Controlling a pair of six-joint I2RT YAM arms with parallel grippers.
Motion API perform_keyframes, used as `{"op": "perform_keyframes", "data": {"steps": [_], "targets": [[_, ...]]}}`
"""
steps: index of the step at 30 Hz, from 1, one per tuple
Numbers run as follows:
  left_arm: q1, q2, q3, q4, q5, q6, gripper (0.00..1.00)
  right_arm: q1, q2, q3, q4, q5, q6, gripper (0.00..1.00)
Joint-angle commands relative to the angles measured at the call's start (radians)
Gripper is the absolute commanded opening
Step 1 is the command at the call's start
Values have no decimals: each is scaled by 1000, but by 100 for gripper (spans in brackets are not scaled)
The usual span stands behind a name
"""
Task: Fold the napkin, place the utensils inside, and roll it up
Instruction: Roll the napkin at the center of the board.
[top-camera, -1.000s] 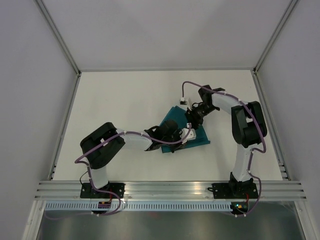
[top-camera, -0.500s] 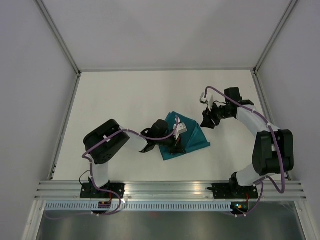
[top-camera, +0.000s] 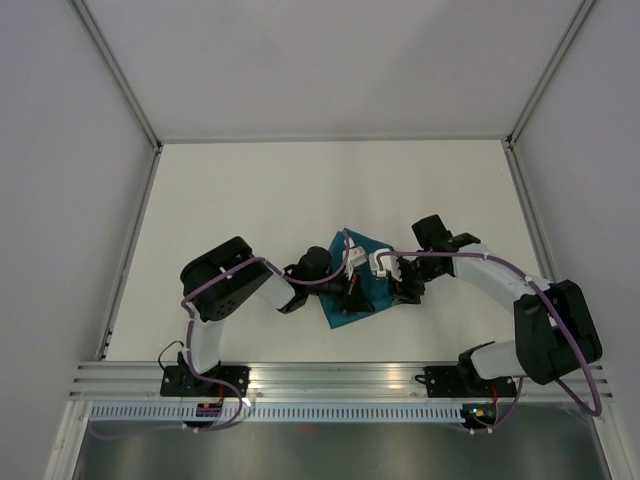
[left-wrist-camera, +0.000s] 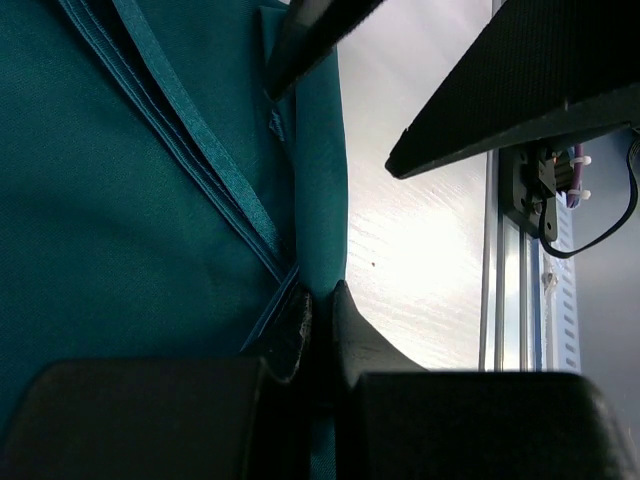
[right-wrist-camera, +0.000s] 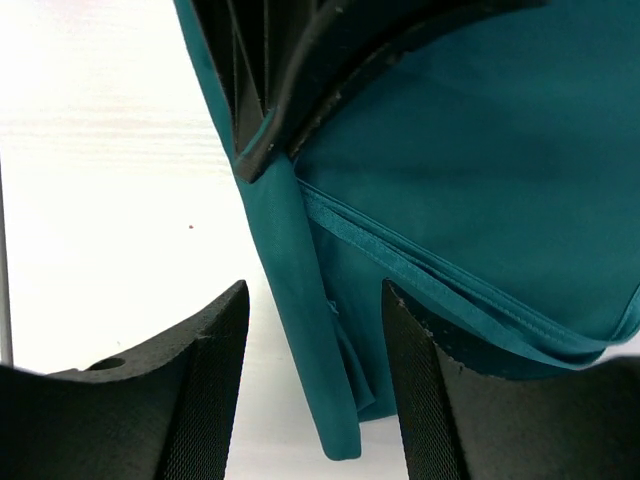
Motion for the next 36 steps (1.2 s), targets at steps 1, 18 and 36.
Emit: {"op": "perform_keyframes", "data": {"steps": [1, 18, 36], "targets": [[-12, 91, -66, -217, -58, 22, 2, 22, 15, 2, -24, -7, -100, 61], [1, 59, -34, -269, -50, 48, 2, 113, 116, -27, 73, 80, -30, 50], [65, -241, 68, -484, -266, 44, 43, 101, 365, 114, -67, 67, -7, 8]]}}
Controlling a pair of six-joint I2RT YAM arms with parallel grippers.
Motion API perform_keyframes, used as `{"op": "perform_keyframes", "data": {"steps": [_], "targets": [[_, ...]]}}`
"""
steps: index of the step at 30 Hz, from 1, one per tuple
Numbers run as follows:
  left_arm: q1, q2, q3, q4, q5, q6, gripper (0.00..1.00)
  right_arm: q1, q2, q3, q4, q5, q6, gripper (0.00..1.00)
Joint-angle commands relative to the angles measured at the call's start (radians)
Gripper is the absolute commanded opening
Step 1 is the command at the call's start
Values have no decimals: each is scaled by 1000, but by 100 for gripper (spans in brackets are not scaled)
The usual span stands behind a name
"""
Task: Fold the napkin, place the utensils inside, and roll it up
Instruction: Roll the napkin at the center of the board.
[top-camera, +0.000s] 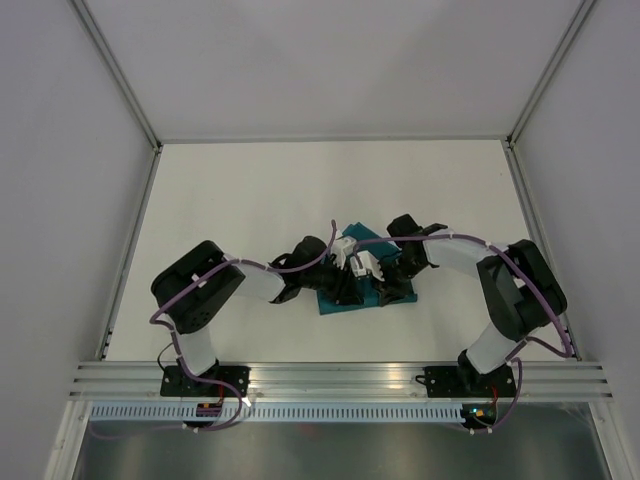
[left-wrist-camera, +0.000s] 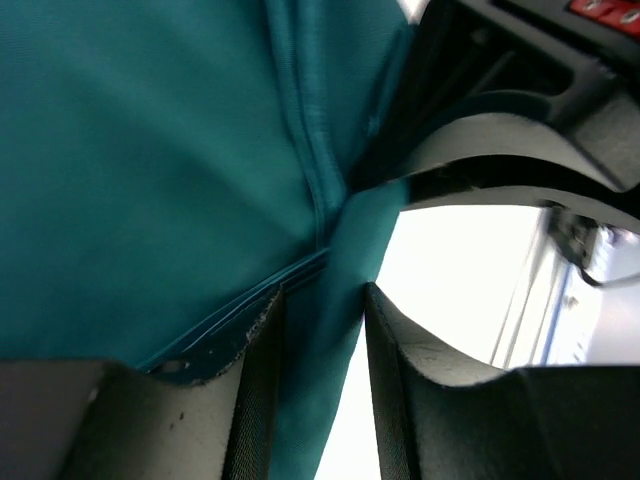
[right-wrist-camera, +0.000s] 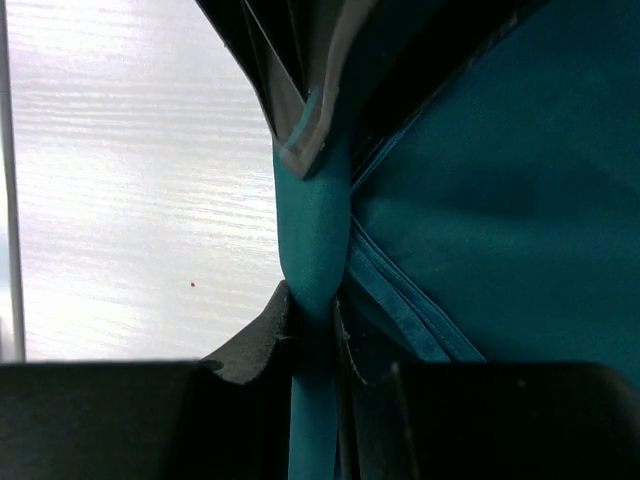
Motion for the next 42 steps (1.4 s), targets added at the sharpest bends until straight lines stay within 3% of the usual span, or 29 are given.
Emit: {"op": "perform_keyframes", "data": {"steps": [1, 6, 11, 17, 18, 21, 30, 38, 40, 42], "targets": [[16, -83, 56, -171, -170, 48, 43, -16, 147, 31, -80, 32, -38, 8], [53, -210, -1, -152, -387, 11, 43, -46, 279, 180, -244, -13, -69, 8], [99, -362, -119, -17, -509, 6, 47, -80, 411, 315, -356, -27, -77, 8], [61, -464, -193, 57, -553, 149, 48, -103, 531, 430, -433, -42, -43, 7], [24, -496, -208, 71, -632, 210, 48, -106, 540, 438, -433, -42, -38, 7], [-30, -522, -220, 92, -699, 302, 50, -115, 559, 453, -408, -31, -3, 6], [-287, -332, -83, -52, -710, 665, 51, -125, 596, 480, -405, -37, 14, 6], [-392, -176, -19, -129, -704, 765, 54, -128, 599, 481, -404, -33, 24, 6], [-390, -163, -27, -101, -725, 779, 68, -128, 602, 480, -404, -36, 24, 6], [-392, -134, -24, -83, -748, 791, 68, -129, 602, 481, -405, -36, 23, 6]]}}
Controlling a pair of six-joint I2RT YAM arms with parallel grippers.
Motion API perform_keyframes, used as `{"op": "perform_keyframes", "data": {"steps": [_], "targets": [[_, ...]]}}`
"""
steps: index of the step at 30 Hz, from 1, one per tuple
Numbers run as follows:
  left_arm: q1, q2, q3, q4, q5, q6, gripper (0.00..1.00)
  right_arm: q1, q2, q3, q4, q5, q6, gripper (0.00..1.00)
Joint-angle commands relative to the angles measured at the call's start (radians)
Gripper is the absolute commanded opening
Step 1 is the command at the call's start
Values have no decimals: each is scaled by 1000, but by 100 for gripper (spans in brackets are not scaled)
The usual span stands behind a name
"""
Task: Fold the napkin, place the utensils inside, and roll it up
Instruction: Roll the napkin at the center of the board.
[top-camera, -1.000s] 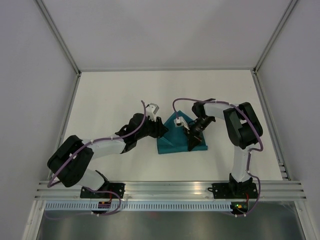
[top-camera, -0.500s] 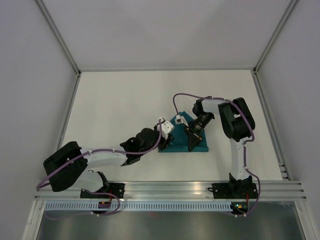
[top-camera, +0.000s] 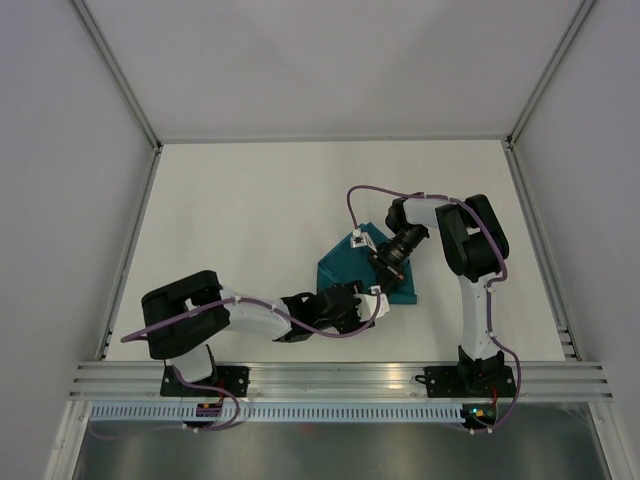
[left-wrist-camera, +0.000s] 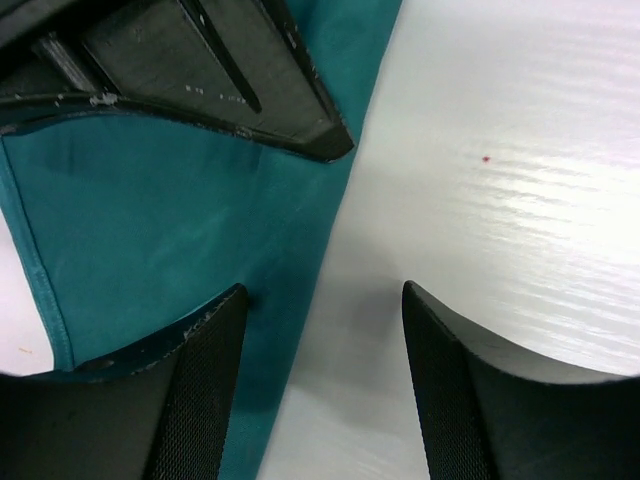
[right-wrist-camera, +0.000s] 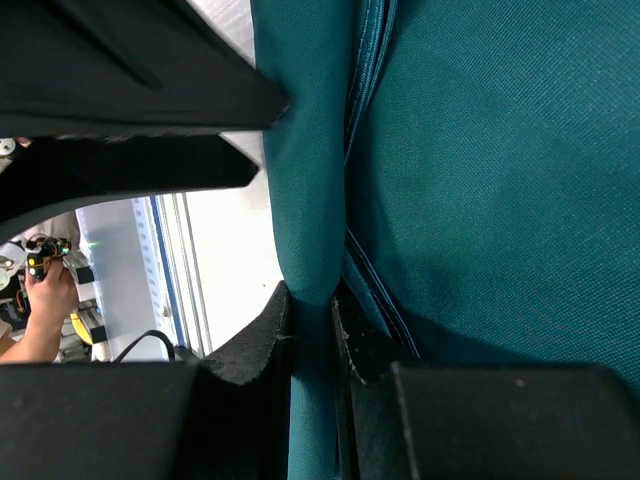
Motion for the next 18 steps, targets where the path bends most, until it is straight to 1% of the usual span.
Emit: {"op": "perform_keyframes", "data": {"steps": [1, 8, 11, 14, 17, 18], "targets": [[0, 40, 32, 39, -58, 89, 69, -5, 60, -12, 162, 168, -61, 5], [0, 92, 44, 68, -106, 140, 68, -8, 60, -10, 156, 171, -61, 5], [0, 111, 58, 39, -92, 169, 65, -10, 60, -10, 156, 171, -62, 4], [0, 123, 75, -7, -57, 184, 58, -13, 60, -12, 158, 171, -62, 4], [1, 140, 103, -65, -24, 184, 47, -14, 58, -13, 158, 170, -59, 4], [1, 144, 112, -83, -15, 181, 41, -14, 55, -15, 161, 170, -59, 4]]}}
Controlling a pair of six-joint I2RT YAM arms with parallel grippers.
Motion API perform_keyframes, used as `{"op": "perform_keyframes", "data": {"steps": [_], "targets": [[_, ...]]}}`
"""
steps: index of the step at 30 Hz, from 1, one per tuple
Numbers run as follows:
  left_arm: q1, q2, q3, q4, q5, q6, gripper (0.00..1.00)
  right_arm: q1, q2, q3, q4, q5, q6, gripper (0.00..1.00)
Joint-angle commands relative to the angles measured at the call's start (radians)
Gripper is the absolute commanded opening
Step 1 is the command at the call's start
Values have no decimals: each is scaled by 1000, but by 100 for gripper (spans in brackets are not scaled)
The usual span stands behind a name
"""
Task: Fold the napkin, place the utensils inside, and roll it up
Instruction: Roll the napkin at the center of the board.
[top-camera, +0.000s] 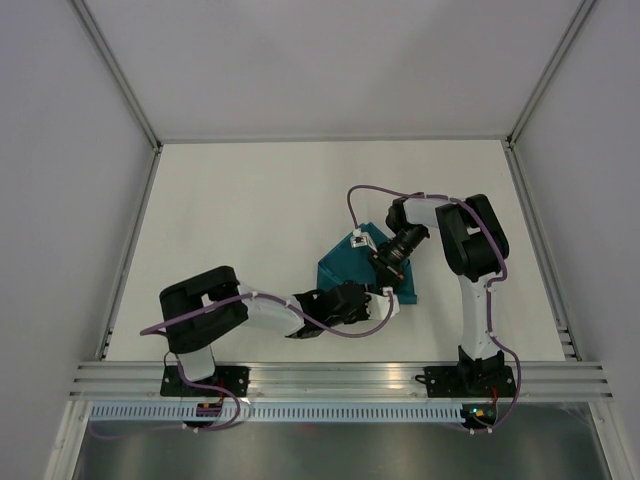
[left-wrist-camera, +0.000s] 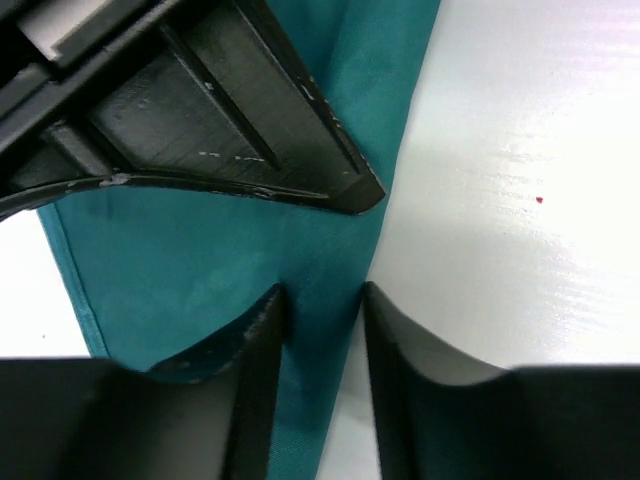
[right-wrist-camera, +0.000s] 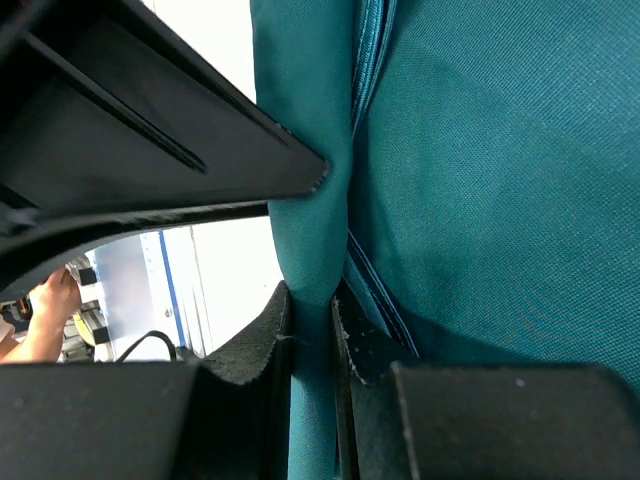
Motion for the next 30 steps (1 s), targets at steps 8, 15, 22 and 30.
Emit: {"op": "perform_keyframes", "data": {"steps": [8, 15, 22, 30], "targets": [[48, 38, 69, -195, 237, -42, 2, -15, -45, -32, 201, 164, -12, 34], [118, 73, 95, -246, 460, -158, 2, -60, -226, -76, 320, 142, 124, 48], [191, 170, 153, -301, 668, -274, 2, -183, -405, -145, 558, 136, 301, 49], [282, 271, 260, -413, 814, -386, 2, -217, -692, -389, 816, 202, 357, 52]]}}
